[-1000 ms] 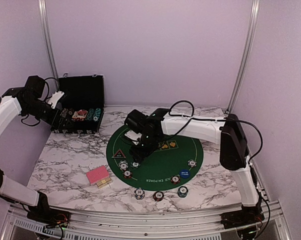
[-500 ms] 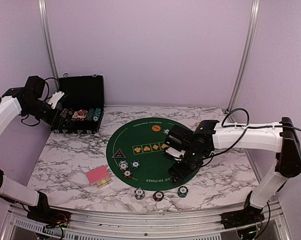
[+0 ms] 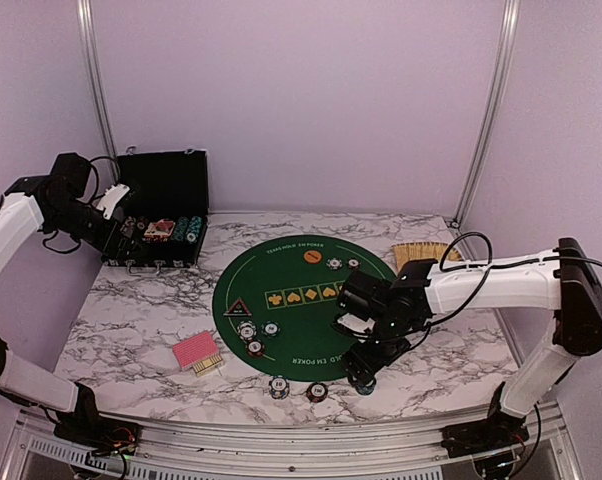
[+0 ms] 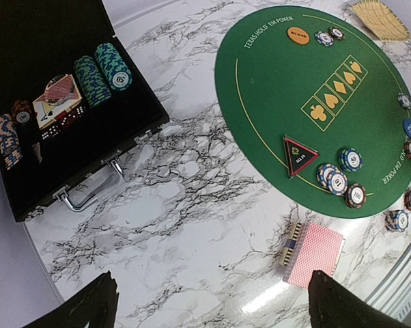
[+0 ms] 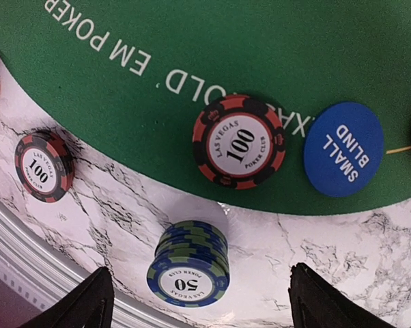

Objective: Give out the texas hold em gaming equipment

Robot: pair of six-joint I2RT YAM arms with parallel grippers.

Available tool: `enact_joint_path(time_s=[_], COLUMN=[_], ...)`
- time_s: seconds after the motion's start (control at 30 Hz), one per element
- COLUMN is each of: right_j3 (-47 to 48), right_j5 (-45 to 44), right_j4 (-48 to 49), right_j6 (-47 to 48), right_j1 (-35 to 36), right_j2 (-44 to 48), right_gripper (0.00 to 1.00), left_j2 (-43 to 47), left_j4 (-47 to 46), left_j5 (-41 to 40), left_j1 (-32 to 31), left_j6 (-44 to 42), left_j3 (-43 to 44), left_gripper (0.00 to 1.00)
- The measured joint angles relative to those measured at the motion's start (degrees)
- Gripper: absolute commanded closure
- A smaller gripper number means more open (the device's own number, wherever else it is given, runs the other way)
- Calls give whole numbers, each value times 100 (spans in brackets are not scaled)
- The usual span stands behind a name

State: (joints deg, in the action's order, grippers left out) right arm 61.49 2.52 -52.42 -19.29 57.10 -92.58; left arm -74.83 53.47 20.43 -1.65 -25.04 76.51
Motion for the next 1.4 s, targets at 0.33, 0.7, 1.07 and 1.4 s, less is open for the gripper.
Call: enact_joint_path(time_s=[0.33,0.7,1.07,1.4], right_j3=[-118,-256,-262,-219], right_j5=[168,251,249,149], right_j4=[271,310,341,197], right_j6=[11,4,13,4], right_j1=[17,107,125,133], right_j2=[-109,-133,-219,-219], right_gripper=[23,35,56,73], left_j2=[0,0,0,0], left_j4=[0,0,0,-2], left_j5=[46,57,52,52], left_j1=[0,0,0,0], left_j6=[-92,-90,-87,-68], left_j3=[-50,-50,-50,-50], left_gripper=[1,1,1,1])
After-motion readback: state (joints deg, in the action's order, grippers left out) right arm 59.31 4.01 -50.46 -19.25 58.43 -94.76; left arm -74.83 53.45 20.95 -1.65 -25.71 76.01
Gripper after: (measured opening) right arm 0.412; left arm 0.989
